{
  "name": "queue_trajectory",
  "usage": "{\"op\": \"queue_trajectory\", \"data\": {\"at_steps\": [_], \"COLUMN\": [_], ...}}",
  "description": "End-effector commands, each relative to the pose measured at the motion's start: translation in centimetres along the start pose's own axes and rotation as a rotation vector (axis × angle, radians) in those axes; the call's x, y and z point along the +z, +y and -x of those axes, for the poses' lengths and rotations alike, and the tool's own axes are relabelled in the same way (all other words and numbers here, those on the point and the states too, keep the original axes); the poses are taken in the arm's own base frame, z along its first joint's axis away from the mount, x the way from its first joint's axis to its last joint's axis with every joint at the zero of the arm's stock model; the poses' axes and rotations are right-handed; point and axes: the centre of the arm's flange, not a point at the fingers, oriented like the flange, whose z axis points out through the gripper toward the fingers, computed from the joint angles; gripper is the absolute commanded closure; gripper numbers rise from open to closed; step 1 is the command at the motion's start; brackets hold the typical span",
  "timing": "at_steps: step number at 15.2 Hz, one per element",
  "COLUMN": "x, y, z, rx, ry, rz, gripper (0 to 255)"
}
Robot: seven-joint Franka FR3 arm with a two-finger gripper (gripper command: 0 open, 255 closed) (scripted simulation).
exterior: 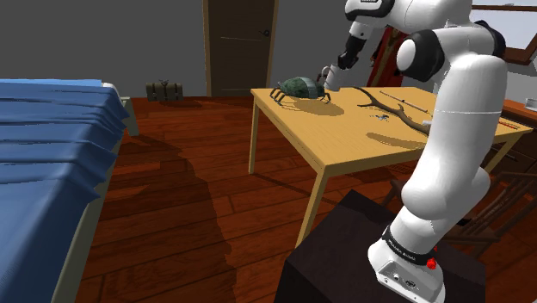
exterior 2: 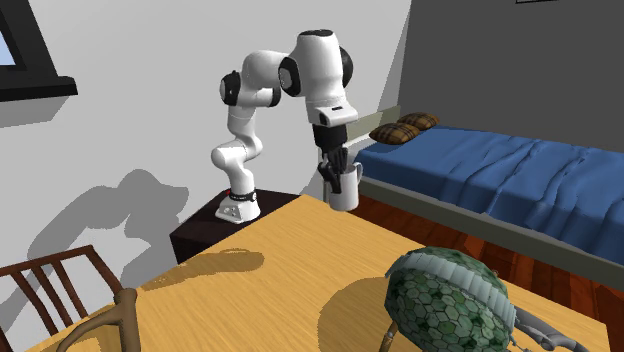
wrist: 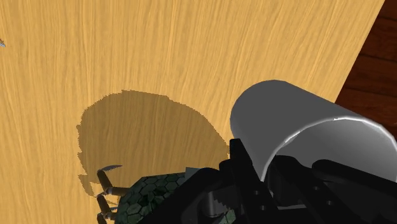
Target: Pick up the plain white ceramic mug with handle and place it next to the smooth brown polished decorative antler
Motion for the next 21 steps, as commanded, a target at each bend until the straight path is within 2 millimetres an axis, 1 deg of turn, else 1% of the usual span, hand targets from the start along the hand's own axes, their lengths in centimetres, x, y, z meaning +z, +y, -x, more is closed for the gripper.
{"op": "queue_trajectory", "data": {"at_steps": [1, 21], "x": [-0.3, -4.4], "y": [1.1, 15.0], "z": [2.0, 24.1], "rx": [-0.001, -0.001], "ry": [0.0, 0.0], "rz": [0.0, 0.0], "gripper": [255, 255]}}
